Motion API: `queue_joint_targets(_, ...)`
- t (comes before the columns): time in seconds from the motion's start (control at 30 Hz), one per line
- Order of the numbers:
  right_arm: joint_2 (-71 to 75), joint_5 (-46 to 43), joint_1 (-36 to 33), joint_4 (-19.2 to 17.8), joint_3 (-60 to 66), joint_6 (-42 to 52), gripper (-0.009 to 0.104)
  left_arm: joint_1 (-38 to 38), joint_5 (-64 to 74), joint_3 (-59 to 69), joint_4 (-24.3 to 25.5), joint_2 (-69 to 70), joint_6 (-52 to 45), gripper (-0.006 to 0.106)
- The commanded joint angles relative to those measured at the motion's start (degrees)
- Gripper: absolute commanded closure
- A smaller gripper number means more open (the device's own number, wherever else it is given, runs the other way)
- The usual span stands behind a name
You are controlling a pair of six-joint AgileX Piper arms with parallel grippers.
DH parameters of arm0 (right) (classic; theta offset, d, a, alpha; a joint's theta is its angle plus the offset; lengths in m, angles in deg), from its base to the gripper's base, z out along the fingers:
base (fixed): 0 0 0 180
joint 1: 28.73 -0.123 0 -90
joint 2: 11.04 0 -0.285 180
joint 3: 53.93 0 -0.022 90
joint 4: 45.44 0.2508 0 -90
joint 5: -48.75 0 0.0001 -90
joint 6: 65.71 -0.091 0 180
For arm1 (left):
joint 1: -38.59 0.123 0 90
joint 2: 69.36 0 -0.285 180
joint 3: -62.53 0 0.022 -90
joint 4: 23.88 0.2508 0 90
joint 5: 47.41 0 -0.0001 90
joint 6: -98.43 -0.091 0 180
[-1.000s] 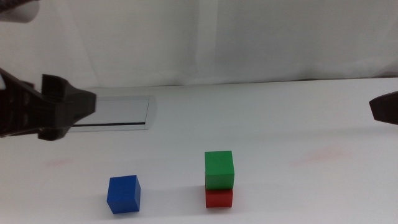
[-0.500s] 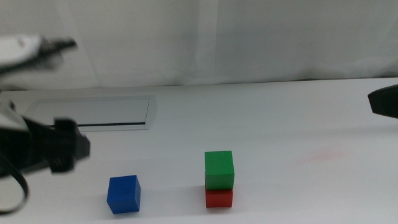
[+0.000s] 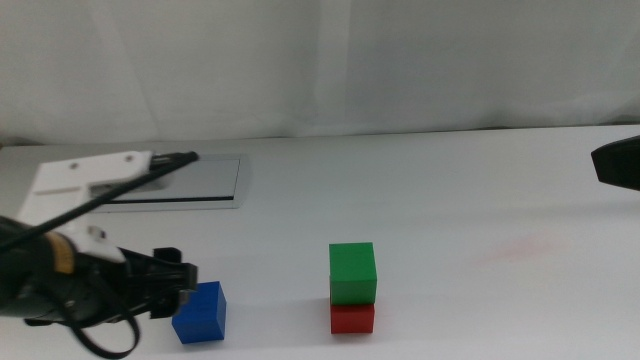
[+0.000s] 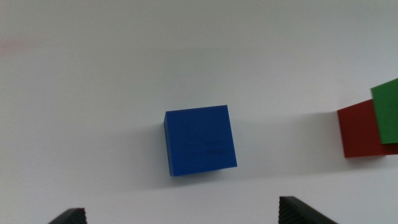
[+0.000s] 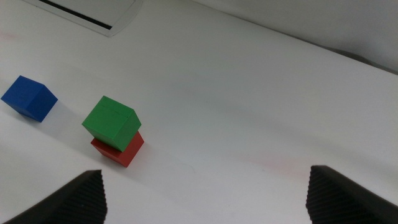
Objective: Stack red cubes first, then green, then blue cubes in a specific spot.
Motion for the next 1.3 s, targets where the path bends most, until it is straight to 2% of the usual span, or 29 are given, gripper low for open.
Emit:
queue_joint_targets(0.0, 0.22, -0.01, 0.25, 0.14, 0.29, 0.64, 0.009, -0.30, -2.19, 0.21, -0.72, -3.06, 0.86, 0.025)
queue_joint_targets(0.73, 0.22, 0.13, 0.25, 1.60, 0.29, 0.64, 0.009, -0.97, -11.39, 0.21, -0.58, -22.21, 7.10, 0.025)
queue_joint_targets(1.27, 0.22, -0.14, 0.25, 1.82, 0.29, 0.64, 0.009, -0.97, -16.22, 0.21, 1.74, -29.45, 9.01, 0.025)
